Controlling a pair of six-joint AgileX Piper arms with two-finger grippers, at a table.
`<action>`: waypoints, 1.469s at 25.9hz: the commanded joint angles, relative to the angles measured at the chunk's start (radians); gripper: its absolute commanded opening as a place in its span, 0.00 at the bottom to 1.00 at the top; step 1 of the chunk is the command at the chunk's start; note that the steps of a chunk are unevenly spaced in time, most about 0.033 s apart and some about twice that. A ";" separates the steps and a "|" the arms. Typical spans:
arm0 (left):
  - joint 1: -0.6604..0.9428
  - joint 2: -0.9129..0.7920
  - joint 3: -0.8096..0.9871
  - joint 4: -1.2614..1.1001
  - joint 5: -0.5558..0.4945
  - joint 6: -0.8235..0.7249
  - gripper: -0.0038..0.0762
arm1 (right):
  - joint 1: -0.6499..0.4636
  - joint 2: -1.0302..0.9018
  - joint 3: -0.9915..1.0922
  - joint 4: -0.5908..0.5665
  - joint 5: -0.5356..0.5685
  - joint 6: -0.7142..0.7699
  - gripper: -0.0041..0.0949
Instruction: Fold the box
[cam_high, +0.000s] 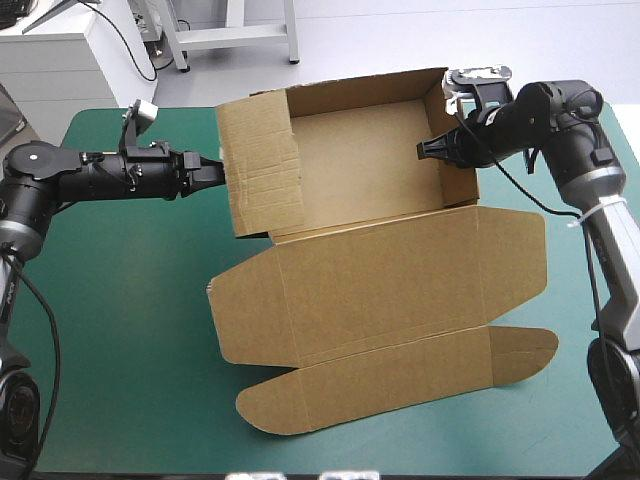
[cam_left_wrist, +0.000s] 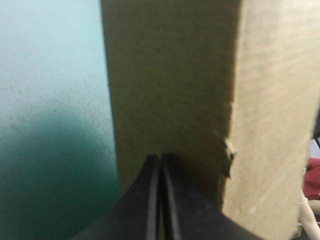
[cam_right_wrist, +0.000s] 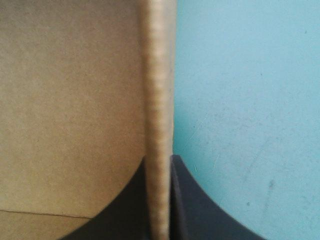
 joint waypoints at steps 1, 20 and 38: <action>-0.011 -0.045 -0.022 -0.123 0.018 0.009 0.08 | -0.007 -0.035 -0.033 0.016 -0.056 0.007 0.02; -0.058 -0.034 -0.022 -0.226 0.029 0.019 0.71 | -0.007 -0.035 -0.033 -0.001 -0.104 0.018 0.02; -0.259 -0.145 -0.022 0.206 -0.412 -0.192 0.67 | 0.145 -0.037 -0.135 -0.231 -0.142 0.118 0.04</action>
